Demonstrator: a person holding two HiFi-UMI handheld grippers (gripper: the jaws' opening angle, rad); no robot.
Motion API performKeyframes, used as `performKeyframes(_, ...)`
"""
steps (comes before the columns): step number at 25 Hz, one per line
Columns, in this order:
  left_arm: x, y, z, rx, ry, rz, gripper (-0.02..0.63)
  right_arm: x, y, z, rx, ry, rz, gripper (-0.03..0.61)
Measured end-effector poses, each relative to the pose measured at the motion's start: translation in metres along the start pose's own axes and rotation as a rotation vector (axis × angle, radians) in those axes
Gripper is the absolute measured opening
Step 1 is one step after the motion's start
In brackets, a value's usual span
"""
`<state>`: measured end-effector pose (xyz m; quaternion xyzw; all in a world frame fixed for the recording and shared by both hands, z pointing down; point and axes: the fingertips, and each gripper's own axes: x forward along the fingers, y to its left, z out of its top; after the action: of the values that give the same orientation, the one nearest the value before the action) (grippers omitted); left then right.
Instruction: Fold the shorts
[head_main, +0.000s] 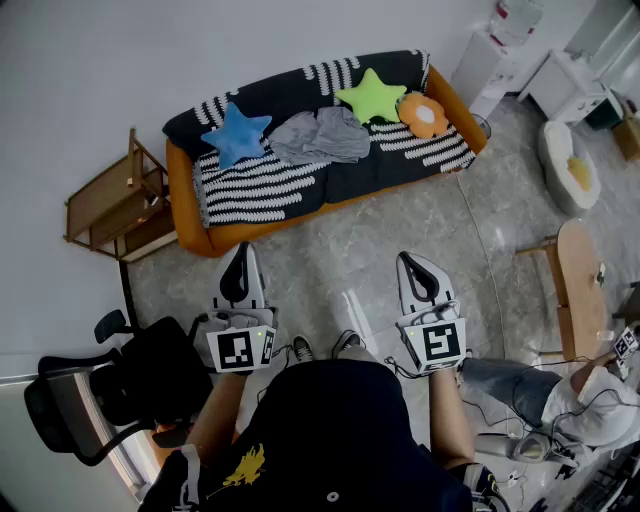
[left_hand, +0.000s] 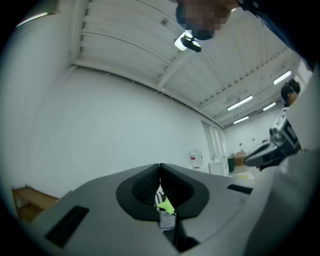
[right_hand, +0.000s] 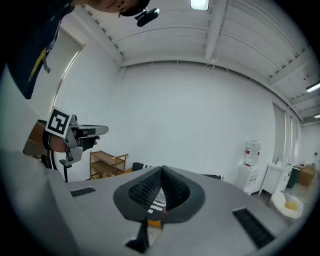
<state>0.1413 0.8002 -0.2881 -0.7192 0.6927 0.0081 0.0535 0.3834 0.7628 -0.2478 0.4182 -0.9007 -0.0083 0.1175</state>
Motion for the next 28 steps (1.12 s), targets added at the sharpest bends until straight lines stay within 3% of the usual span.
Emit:
performKeyframes(2,-0.003,0.019,0.011,-0.042,0.017,-0.020,0.012,0.011,0.016,0.023,0.012,-0.035,-0.002,0.014)
performKeyframes(5,-0.013,0.041,0.021,-0.029,0.016,-0.102,0.012,0.024,0.046,0.050,-0.002,-0.067,-0.017,0.014)
performKeyframes(8,-0.012,0.057,0.018,-0.098,0.013,-0.178,0.012,0.030,0.064,0.065,-0.096,-0.111,-0.046,0.014)
performKeyframes(10,-0.007,0.068,0.023,-0.064,0.022,-0.150,0.012,0.031,0.065,0.065,-0.107,-0.115,-0.067,0.014)
performKeyframes(13,-0.007,0.082,0.038,0.054,-0.001,-0.078,0.012,0.034,0.054,0.069,-0.024,-0.147,-0.106,0.015)
performKeyframes(17,-0.015,0.103,0.033,0.080,0.005,0.000,0.012,0.045,0.044,0.069,-0.029,-0.144,-0.122,0.015)
performKeyframes(24,0.004,0.081,0.039,0.132,-0.001,-0.048,0.012,0.043,0.035,0.069,-0.054,-0.125,-0.093,0.015)
performKeyframes(28,0.004,0.063,0.037,0.081,0.013,-0.090,0.012,0.039,0.026,0.063,-0.048,-0.090,-0.090,0.015)
